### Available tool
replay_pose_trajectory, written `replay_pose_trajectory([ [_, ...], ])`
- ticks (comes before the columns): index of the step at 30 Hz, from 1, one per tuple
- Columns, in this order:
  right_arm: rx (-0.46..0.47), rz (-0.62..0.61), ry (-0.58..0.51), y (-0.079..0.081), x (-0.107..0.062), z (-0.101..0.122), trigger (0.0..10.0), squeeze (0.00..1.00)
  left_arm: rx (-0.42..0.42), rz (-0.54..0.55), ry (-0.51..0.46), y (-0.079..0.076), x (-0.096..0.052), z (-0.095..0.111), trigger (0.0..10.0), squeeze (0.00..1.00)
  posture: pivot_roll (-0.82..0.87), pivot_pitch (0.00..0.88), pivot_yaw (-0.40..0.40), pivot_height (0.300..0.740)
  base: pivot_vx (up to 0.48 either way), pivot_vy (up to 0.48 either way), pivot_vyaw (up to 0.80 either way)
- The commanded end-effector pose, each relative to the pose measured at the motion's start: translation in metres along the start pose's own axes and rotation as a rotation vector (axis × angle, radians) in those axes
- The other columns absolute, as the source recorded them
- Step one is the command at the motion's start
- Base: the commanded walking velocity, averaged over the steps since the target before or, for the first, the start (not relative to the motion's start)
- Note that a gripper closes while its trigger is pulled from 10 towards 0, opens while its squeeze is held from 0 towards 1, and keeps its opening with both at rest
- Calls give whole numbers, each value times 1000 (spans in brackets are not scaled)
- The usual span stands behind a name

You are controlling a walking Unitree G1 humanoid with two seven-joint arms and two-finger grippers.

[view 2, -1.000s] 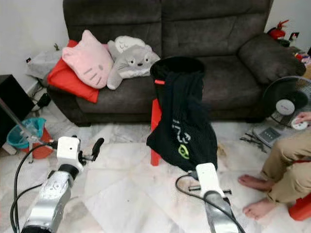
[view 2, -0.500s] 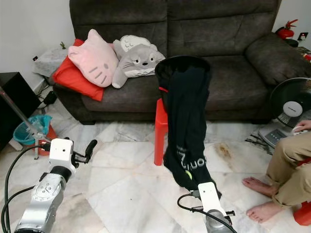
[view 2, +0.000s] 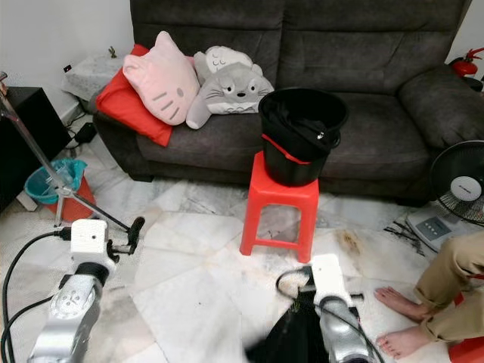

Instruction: Hang hanger

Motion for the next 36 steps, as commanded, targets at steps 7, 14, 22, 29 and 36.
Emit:
replay_pose_trajectory([
  [7,187,-200,-136,-49,-8,15,10000,0,21,-82,62,-9,11,-11,10000,0,-41,0,107,740,0,0,0],
  [14,169,-250,-320,-69,-19,53,10000,0,-35,-76,92,-18,22,-18,10000,0,-123,0,136,740,0,0,0],
  [22,153,-231,-411,-74,-29,85,10000,0,-83,-16,61,-18,27,-19,10000,0,-70,0,58,740,0,0,0],
  [29,193,-243,-412,-78,-30,87,10000,0,-65,-46,24,-22,29,-9,10000,0,-49,0,80,740,0,0,586],
  [36,182,-263,-409,-88,-38,84,10000,0,-28,-26,29,-3,27,-9,10000,0,-66,0,79,740,0,0,493],
])
Point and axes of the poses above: a point about 5 cm out from each wrist's last joint towards the gripper, its own x axis pointing out of the wrist towards the gripper, its own z axis along the axis of the wrist's last joint, y = z × x, the point moved 4 cm from there along x, pointing out of the wrist towards the gripper, and after that the axes turned 12 degrees about -x, right-handed, at the moved point
